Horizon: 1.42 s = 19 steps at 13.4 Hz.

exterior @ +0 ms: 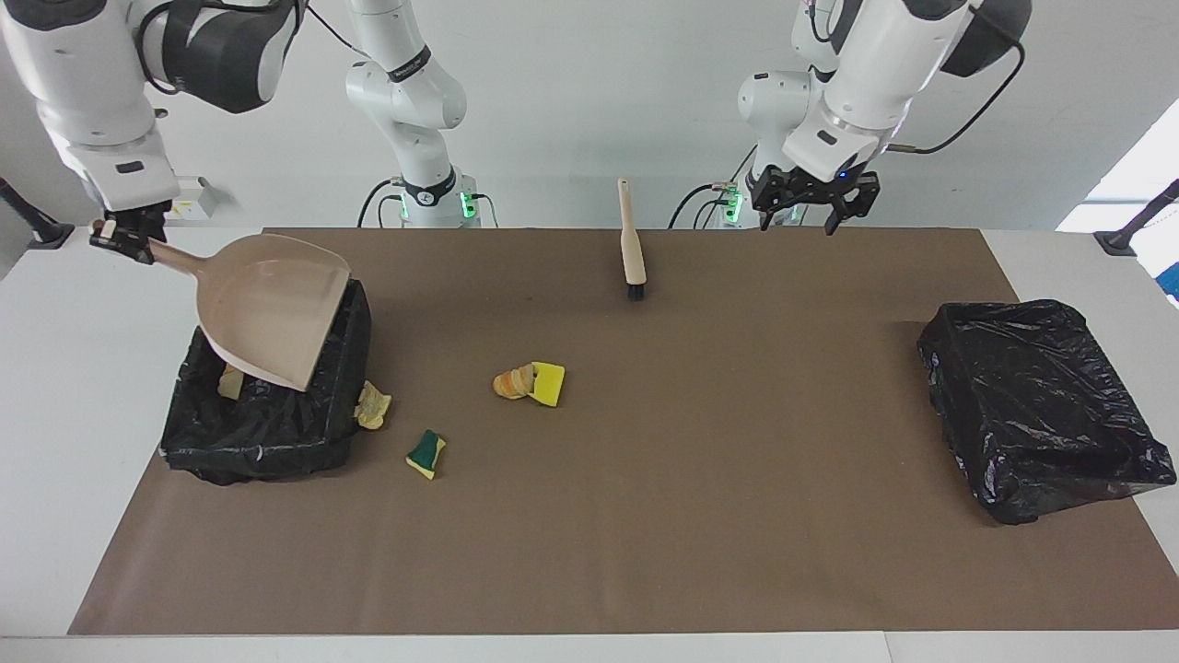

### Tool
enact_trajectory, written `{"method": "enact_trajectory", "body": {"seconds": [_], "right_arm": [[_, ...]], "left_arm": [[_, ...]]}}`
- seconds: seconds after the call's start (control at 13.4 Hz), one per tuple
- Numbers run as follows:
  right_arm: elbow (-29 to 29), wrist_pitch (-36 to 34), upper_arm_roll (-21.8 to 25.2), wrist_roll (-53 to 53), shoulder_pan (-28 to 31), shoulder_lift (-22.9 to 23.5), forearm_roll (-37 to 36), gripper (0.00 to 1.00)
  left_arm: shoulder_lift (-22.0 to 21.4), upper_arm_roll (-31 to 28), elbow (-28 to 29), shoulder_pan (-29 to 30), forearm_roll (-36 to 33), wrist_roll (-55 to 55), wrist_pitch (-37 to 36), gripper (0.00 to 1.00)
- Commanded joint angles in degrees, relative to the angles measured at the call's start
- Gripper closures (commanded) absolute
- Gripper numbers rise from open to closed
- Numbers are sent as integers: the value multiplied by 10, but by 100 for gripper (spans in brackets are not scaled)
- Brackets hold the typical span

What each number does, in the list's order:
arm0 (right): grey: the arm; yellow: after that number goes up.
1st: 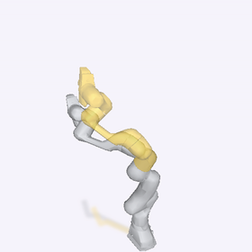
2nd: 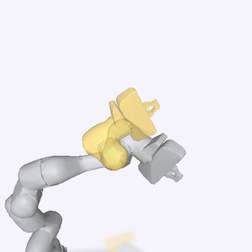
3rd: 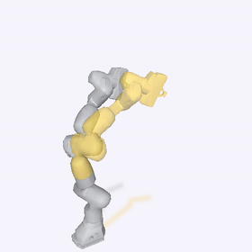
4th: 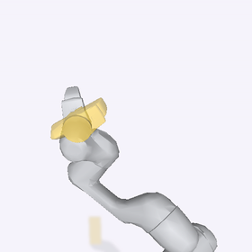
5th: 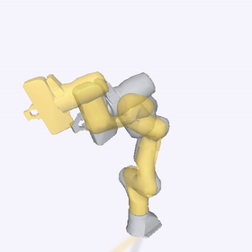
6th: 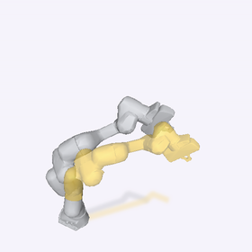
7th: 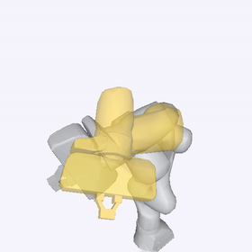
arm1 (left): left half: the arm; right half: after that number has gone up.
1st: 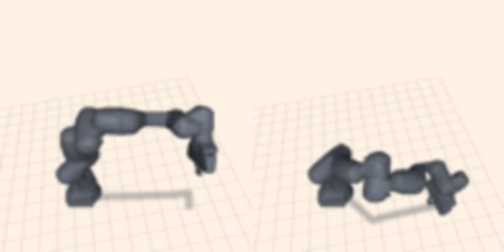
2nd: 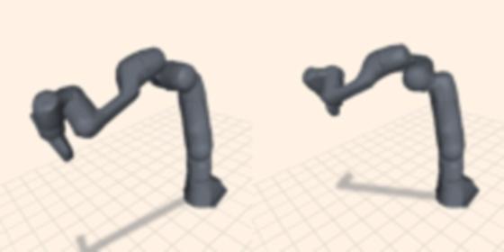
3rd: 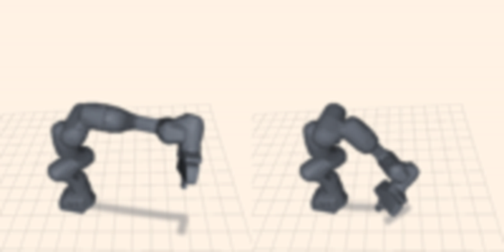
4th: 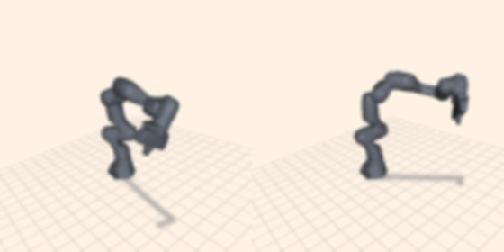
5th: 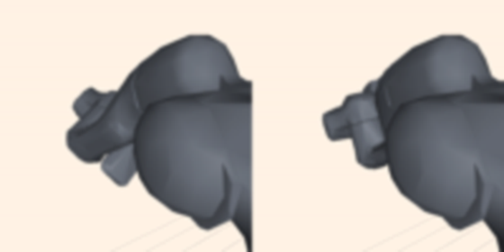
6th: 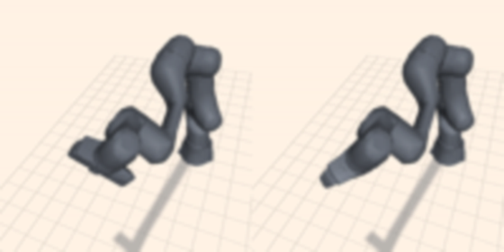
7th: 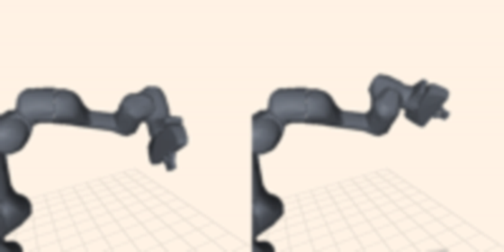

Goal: Sweep and dump trash in bin
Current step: 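Bring the empty dustpan back toward the table middle with the right gripper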

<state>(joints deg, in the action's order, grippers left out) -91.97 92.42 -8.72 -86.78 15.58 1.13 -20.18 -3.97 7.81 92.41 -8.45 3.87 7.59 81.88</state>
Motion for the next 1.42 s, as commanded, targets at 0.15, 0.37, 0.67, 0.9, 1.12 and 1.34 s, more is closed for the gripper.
{"method": "enact_trajectory", "body": {"seconds": [0.15, 0.37, 0.67, 0.9, 1.12, 1.34], "right_arm": [[-67, 23, -1, 230, -84, -14, 89, 100], [-96, 91, -1, 405, -163, 15, 111, 100], [-95, 196, -1, 579, -238, 85, 144, 100], [-88, 253, -1, 829, -305, 125, 143, 100], [-60, 293, -1, 997, -365, 176, 137, 100], [9, 305, 2, 1185, -432, 264, 122, 100]], "left_arm": [[38, -40, -100, 2, -11, -51, -75, 0], [41, -39, -107, 19, -11, -50, -66, 0], [37, -39, -102, 26, -12, -63, -43, 0], [35, -39, -101, 34, -12, -114, -41, 0], [31, -39, -89, 35, -21, -136, -42, 0], [29, -39, -89, 36, -26, -138, -32, 0]]}}
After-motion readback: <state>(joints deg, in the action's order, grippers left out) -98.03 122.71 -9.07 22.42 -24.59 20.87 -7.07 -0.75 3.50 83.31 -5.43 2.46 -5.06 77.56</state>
